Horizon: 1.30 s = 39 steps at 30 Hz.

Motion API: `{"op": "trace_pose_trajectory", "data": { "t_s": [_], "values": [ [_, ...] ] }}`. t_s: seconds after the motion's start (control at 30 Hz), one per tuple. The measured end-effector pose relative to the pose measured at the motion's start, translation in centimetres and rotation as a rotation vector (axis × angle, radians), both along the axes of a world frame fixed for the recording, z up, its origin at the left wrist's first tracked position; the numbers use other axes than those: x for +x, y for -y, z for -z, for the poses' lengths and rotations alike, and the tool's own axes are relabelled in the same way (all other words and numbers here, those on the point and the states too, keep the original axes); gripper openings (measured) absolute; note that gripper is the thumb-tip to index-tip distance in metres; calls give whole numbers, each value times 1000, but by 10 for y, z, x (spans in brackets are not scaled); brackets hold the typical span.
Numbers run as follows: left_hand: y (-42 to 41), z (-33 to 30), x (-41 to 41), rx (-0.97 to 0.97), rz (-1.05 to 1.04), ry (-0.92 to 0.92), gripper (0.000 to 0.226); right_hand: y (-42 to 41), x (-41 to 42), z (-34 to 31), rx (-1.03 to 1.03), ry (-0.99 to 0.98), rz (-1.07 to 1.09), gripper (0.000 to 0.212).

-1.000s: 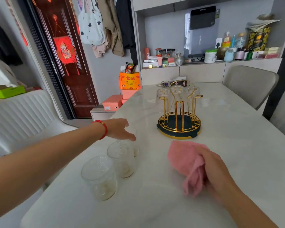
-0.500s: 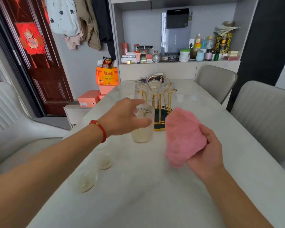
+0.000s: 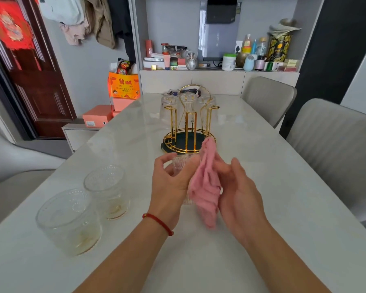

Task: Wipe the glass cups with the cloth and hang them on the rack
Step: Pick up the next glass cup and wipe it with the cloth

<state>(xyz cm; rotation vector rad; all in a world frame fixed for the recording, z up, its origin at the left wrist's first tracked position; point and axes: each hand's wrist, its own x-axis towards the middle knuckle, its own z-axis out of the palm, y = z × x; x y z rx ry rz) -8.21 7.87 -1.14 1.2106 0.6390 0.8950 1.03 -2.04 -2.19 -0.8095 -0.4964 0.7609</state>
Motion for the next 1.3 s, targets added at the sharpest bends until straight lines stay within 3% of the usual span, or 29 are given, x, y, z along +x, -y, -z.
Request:
{"op": "trace_pose_trajectory", "data": {
  "t_s": [0.13, 0.33, 0.47, 0.57, 0.67, 0.77, 0.87, 0.93, 1.03, 1.13, 1.23, 1.3],
  "values": [
    [0, 14, 1, 90, -3, 34, 88, -8, -3, 11, -158, 83, 172, 42],
    [0, 23, 0, 139, -26, 78, 73, -18, -5, 21, -224, 276, 157, 91],
    [4, 22, 2, 257, -75, 40, 56, -21, -10, 27, -309, 443, 108, 87],
    [5, 24, 2, 333, 37, -35, 34, -20, -8, 20, -240, 258, 68, 94],
    [14, 35, -1, 591, -1, -248, 43, -19, -3, 21, -163, -44, 97, 92],
    [30, 45, -3, 546, 182, -256, 56, -16, -1, 19, -199, -173, 215, 85],
    [33, 43, -1, 475, 251, -236, 50, -12, -7, 16, -183, -169, 232, 89],
    [28, 35, -5, 562, 253, -267, 41, -12, -9, 15, -176, -103, 251, 93],
    [18, 35, -11, 690, 307, -303, 45, -11, -7, 13, -175, -25, 239, 87],
    [14, 36, -13, 481, 395, -212, 55, -9, -3, 14, -227, -57, 172, 92],
    [16, 35, -13, 242, 513, -140, 44, -8, 0, 11, -199, -104, 60, 78],
    [21, 38, -7, 82, 487, -109, 56, -10, -5, 8, -271, -114, 87, 92]
  ]
}}
